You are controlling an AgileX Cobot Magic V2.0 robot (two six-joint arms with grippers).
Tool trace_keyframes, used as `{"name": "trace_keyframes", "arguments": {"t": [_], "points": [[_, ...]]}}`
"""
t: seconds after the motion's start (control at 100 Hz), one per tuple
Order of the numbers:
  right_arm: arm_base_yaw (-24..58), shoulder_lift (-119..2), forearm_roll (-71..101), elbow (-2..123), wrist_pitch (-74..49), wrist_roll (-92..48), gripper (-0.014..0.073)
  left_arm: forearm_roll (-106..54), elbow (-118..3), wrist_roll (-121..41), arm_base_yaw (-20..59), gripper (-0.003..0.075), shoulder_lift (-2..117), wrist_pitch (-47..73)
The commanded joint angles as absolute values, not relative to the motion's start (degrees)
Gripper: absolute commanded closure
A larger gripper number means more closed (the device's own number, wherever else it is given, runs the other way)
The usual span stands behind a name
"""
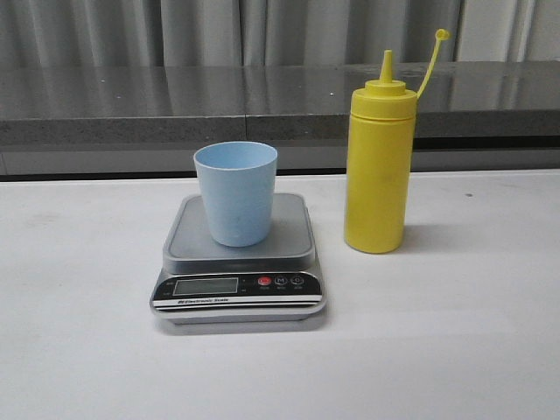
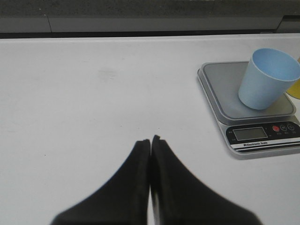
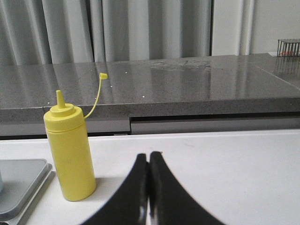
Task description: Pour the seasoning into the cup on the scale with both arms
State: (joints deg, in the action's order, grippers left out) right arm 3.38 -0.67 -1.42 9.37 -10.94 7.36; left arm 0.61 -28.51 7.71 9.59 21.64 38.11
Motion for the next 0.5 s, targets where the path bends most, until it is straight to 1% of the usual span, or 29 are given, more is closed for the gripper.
{"name": "trace_keyframes", "arguments": {"t": [0.0, 0.23, 0.49], "points": [[3.14, -3.82, -1.38, 14.49, -10.96, 7.23, 0.0663, 0.40, -30.07, 8.38, 9.39, 0.0740, 21.97, 33.94], [3.14, -12.32, -1.38, 22.59, -21.91, 7.23, 0.0663, 0.40, -30.07, 8.38, 9.39, 0.0740, 21.97, 33.94], [3.14, -22.72, -1.38, 27.83, -22.57, 7.23, 0.0662, 0.40, -30.07, 8.38, 9.39, 0.0740, 21.97, 33.94]]}}
